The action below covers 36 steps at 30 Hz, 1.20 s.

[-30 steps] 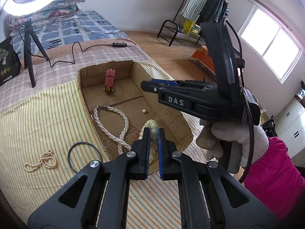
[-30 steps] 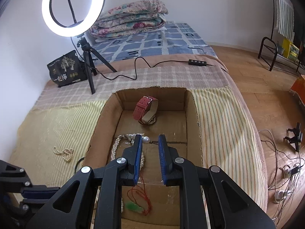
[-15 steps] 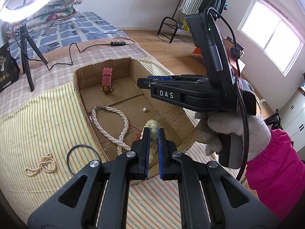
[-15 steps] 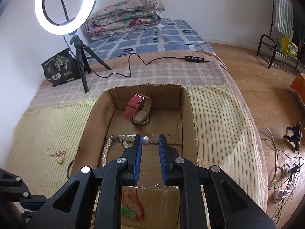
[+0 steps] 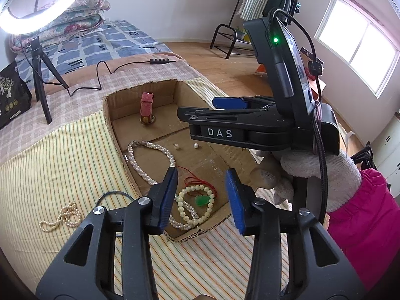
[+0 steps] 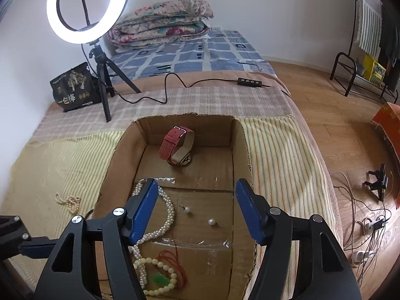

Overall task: Organize jewelry
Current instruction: 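Move the left tool to the short pearl strand while the right tool moves to the black ring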

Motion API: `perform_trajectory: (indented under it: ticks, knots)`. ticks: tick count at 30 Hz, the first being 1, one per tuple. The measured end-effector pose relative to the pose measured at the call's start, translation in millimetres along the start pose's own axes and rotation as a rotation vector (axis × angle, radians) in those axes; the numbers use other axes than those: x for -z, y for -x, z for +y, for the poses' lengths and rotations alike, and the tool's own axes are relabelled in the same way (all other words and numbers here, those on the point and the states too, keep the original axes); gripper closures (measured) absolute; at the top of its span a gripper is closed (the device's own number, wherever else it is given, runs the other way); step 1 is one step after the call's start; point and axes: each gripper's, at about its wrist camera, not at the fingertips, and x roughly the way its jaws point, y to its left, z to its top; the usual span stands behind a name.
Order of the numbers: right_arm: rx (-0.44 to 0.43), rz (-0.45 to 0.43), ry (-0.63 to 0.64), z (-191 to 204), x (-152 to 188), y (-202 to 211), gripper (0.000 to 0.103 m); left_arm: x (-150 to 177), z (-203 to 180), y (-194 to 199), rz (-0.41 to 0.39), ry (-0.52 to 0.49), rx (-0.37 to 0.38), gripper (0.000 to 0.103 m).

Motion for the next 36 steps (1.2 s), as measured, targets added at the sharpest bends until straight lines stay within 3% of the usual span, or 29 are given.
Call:
perform_trajectory:
  ticks: [3,5,11,21,29,36]
  knots:
    - [0.019,-0.003,0.008,2.6,-0.7,3.0,0.033,0.1,1.1,2.2,-0.003,0.000,-0.009,0.063]
    - [0.032,-0.008,0.012,4.9,-1.0,5.3,0.032,0.4,1.0,4.3,-0.005,-0.002,-0.011,0.053]
    - [0.057,-0.023,0.016,10.1,-1.6,15.0,0.030,3.0,1.4,13.9,-0.022,-0.011,-0.032,0.044]
    - [0.090,-0.066,0.006,22.7,-0.2,38.0,0.024,10.6,16.9,36.4,-0.041,-0.014,-0.060,0.039]
    - [0.114,-0.132,-0.022,35.7,1.4,67.3,0.024,17.7,50.6,58.7,-0.058,0.003,-0.100,0.039]
    - [0.053,-0.200,-0.025,56.7,10.0,98.4,0.024,25.1,112.1,84.4,-0.078,0.124,-0.166,0.039]
